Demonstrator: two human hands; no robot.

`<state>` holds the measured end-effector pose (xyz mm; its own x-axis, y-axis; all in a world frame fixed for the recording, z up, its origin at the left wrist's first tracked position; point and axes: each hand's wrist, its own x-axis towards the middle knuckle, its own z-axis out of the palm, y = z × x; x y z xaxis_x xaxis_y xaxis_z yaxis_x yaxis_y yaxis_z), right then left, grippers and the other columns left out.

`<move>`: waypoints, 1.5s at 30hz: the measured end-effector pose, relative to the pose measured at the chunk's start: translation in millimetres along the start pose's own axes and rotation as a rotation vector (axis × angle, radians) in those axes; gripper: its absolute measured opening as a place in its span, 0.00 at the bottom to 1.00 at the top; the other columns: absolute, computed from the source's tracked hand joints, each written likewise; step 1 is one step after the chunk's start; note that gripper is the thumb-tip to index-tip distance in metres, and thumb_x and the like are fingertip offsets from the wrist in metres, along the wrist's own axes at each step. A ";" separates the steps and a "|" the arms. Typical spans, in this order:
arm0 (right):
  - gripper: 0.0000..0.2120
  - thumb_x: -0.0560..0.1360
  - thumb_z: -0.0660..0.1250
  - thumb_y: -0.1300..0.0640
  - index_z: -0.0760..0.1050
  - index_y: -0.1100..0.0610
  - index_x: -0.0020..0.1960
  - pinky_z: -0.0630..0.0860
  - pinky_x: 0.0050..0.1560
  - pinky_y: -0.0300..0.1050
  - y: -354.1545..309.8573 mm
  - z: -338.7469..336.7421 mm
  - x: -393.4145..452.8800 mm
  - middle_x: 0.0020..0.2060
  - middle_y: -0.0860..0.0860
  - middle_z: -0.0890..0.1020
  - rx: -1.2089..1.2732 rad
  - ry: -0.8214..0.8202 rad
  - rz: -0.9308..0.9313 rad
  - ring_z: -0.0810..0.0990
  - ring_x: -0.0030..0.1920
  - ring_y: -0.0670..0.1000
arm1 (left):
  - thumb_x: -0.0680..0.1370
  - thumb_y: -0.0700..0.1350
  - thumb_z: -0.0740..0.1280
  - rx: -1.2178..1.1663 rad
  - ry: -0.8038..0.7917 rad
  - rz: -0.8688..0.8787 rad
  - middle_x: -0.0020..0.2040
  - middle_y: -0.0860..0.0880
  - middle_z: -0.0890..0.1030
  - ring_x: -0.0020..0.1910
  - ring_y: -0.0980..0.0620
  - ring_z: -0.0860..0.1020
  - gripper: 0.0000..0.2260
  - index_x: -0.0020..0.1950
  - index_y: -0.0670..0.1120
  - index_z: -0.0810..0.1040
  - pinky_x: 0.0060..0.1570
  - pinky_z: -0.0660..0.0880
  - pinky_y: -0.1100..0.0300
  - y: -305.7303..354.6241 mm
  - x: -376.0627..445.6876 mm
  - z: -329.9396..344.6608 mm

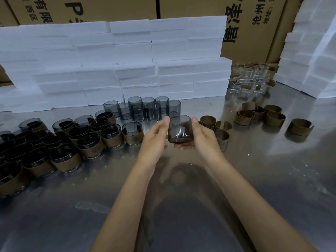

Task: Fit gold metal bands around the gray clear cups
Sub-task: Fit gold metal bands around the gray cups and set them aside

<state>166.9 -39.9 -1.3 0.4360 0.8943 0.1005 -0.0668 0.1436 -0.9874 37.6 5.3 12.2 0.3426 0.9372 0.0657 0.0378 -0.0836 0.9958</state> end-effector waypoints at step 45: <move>0.11 0.82 0.66 0.51 0.82 0.57 0.55 0.83 0.39 0.43 -6.1 -9.7 2.1 0.49 0.55 0.86 0.498 -0.101 0.483 0.86 0.46 0.53 | 0.73 0.25 0.70 0.079 -0.354 0.204 0.69 0.54 0.78 0.71 0.61 0.72 0.31 0.72 0.49 0.74 0.72 0.67 0.63 -0.3 -2.4 -10.5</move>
<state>176.9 -43.0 3.8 0.1705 0.9383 -0.3008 -0.6457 -0.1242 -0.7534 27.0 6.6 12.4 0.6513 0.7258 0.2214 0.0027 -0.2940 0.9558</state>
